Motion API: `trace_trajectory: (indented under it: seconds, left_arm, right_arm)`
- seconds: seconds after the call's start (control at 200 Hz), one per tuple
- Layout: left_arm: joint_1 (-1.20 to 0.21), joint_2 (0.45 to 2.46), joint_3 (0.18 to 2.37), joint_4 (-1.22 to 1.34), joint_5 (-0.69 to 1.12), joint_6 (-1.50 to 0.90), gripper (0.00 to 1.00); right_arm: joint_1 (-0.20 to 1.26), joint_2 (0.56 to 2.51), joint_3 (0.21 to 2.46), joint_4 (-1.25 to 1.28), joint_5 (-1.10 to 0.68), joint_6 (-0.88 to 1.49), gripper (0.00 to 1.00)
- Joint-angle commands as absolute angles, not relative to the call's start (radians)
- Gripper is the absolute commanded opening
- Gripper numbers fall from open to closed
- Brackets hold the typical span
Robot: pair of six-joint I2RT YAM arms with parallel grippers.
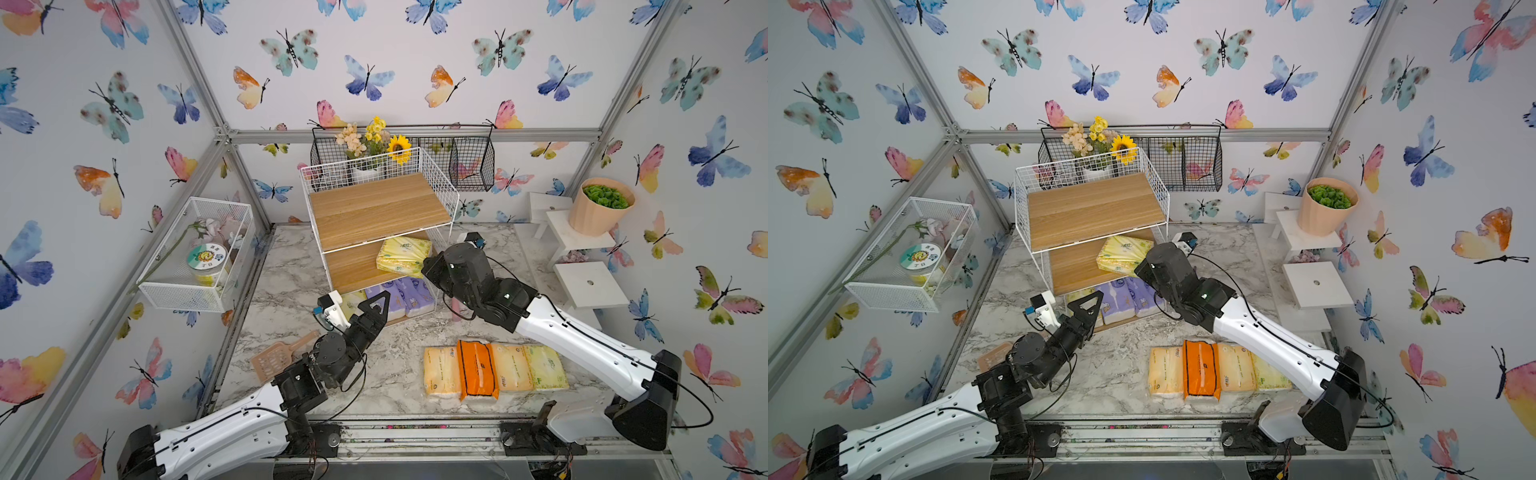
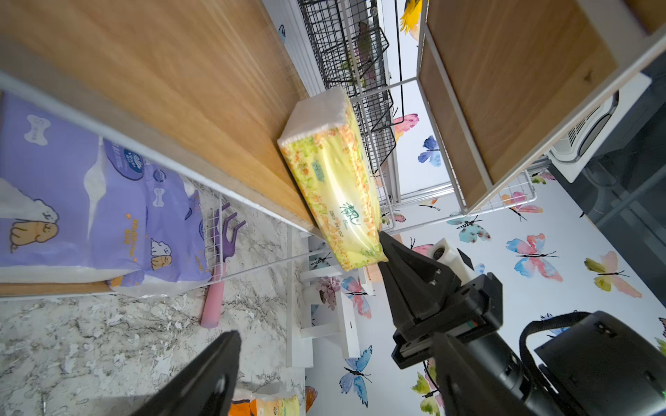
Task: Remove the tissue boxes from the shelf
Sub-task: Pick up a box of tissues from the shelf.
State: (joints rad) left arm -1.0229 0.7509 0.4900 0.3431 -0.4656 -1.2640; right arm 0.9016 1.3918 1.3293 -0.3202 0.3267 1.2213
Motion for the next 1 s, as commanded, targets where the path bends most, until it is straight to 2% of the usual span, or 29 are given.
trace_trajectory:
  seconds: [0.0, 0.09, 0.35, 0.711, 0.806, 0.996]
  left_arm:
    - [-1.011, 0.8, 0.537, 0.445, -0.388, -1.3, 0.96]
    - [-1.009, 0.856, 0.565, 0.459, -0.366, -1.328, 1.0]
    - [-0.99, 0.995, 0.612, 0.546, -0.325, -1.387, 0.99]
    - [-0.95, 1.085, 0.65, 0.567, -0.347, -1.446, 1.0]
    - [-0.937, 1.099, 0.655, 0.58, -0.347, -1.452, 0.94]
    - [-0.934, 1.115, 0.665, 0.59, -0.359, -1.451, 0.77]
  right_arm:
    - [0.9, 1.352, 1.305, -0.305, 0.265, 1.192, 0.01]
    - [0.9, 1.336, 1.286, -0.289, 0.222, 1.182, 0.01]
    - [0.9, 1.288, 1.266, -0.31, 0.195, 1.167, 0.01]
    - [0.9, 1.228, 1.224, -0.305, 0.123, 1.162, 0.01]
    - [0.9, 1.221, 1.221, -0.317, 0.114, 1.169, 0.01]
    - [0.9, 1.197, 1.194, -0.318, 0.109, 1.179, 0.01]
